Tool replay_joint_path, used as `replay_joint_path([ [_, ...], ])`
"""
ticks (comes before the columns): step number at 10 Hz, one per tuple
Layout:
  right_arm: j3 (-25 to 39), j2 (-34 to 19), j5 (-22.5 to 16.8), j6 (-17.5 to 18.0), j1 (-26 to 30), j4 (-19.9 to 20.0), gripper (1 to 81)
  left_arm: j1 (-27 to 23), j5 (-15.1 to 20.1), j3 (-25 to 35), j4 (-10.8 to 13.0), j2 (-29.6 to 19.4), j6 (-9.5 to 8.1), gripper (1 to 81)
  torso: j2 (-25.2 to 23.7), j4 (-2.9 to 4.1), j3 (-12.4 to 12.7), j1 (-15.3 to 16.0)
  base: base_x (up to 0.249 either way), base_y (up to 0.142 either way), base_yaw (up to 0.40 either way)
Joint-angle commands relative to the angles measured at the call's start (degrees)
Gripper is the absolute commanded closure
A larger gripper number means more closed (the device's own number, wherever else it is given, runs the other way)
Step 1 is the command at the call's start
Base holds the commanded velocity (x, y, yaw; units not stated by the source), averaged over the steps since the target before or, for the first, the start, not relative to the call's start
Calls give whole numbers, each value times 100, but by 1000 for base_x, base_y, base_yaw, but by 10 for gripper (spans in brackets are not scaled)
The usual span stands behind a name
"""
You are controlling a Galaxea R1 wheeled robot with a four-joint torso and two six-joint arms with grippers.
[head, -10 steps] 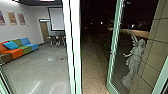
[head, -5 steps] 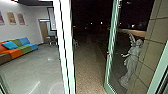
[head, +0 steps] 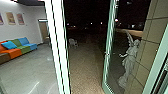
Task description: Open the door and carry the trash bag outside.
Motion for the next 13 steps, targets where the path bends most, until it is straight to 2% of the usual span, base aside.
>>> replay_joint_path([
  [1, 55, 27, -270, 3, 269, -40, 10, -369, 334, 17, 10, 4, -11, 811, 0, 0, 0, 0, 0, -119, 0],
  [13, -24, 79, -270, -6, 269, -75, 10, -369, 334, 17, 10, 4, -11, 811, 2, 0, 0, 0, 0, -110, 0],
])
